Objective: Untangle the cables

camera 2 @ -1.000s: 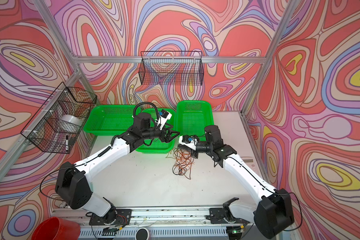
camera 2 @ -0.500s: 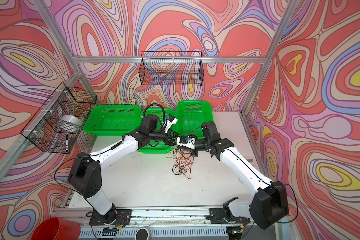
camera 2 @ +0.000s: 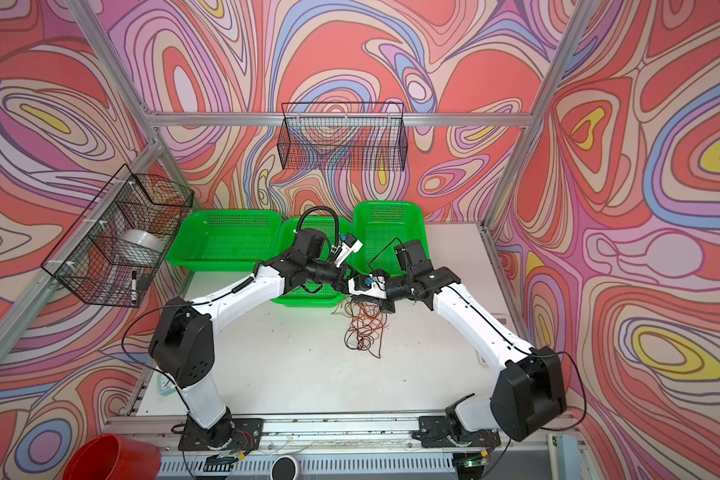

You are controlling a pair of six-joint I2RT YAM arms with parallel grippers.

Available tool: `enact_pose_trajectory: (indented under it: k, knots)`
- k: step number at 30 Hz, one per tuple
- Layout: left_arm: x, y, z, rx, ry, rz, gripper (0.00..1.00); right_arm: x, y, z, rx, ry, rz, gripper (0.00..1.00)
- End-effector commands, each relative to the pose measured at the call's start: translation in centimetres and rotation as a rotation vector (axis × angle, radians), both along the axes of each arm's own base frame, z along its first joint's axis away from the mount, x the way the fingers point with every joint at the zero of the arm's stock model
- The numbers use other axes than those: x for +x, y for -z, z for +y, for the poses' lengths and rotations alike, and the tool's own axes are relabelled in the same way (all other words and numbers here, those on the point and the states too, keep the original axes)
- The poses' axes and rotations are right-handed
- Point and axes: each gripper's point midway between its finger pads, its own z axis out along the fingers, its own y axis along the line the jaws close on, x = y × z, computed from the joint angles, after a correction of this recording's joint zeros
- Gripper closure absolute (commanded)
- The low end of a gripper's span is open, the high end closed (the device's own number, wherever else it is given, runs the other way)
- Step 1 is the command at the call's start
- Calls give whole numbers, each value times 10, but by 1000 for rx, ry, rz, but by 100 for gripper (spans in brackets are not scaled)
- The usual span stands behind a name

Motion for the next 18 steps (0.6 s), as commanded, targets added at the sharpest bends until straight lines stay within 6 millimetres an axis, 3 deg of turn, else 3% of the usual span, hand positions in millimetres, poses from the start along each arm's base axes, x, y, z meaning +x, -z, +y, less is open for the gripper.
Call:
enact_pose_trajectory:
  k: [1,6,7,10,13,18]
  knots:
    - [-8,10,-3,57,25,24,23,-2,-4,4,2,-31,-13,100]
    - [-11,13,-8,50,31,47,34,0,0,3,-15,-20,-22,100]
    - [-9,10,-11,32,35,24,41,1,1,2,-20,-18,-21,100]
    - [-4,5,-13,11,19,2,78,1,0,2,-8,-4,-31,100]
    - [2,-1,-13,-11,-10,-20,99,1,-6,1,23,29,-64,100]
    - [30,-16,3,-51,-168,-61,100,-8,-6,-4,52,69,-47,100]
